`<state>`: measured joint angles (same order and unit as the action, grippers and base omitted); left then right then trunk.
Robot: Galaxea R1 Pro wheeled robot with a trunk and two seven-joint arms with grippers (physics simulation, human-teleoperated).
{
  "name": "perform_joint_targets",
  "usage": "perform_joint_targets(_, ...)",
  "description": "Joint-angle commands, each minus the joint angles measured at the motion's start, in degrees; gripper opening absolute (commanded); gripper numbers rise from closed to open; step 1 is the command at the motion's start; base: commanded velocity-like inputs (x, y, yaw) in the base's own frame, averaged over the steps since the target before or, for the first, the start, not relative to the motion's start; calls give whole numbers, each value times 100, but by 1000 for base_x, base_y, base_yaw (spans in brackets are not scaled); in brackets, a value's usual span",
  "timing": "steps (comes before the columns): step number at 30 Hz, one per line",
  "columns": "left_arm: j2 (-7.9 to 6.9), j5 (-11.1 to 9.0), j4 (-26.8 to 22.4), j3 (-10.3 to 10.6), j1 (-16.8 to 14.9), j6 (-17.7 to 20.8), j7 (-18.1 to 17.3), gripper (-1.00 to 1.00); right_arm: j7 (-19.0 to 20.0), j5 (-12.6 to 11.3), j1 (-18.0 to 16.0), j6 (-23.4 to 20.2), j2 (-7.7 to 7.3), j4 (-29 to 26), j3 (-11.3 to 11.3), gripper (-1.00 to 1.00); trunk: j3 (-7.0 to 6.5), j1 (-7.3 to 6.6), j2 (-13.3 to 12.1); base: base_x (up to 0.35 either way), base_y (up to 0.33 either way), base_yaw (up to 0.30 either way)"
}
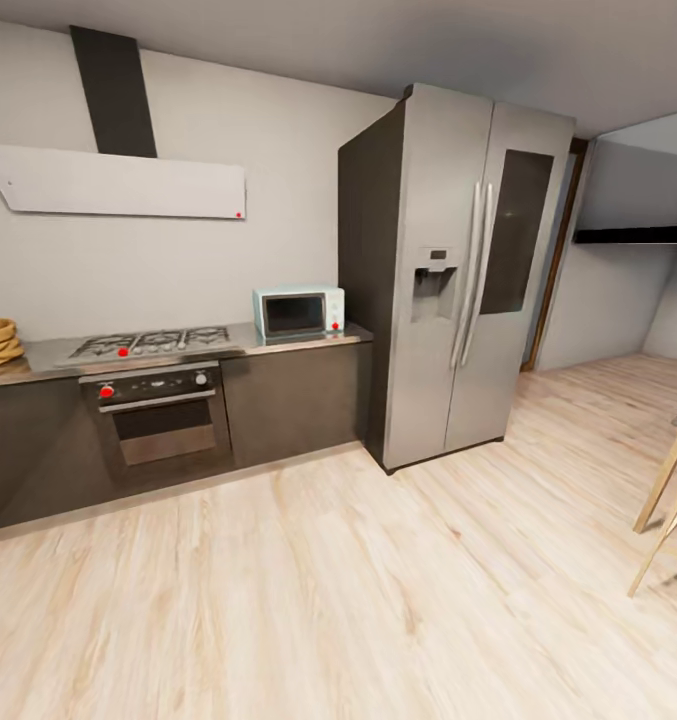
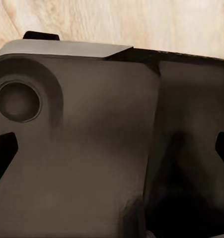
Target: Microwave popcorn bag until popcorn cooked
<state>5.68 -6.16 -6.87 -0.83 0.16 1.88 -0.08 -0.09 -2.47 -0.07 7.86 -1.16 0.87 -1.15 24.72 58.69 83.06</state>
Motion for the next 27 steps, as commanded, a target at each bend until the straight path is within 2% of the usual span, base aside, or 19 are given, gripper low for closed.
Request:
perform_joint_targets(1, 2, -60, -7, -5, 2, 17, -1, 100, 0, -25, -2, 37, -2, 9, -8, 100, 4, 4, 2, 322, -105, 204)
perform_joint_targets(27, -16, -69, 30, -10, 2, -13, -1, 100, 0, -12, -2, 59, -23, 9, 1, 100, 4, 4, 2, 323, -98, 15)
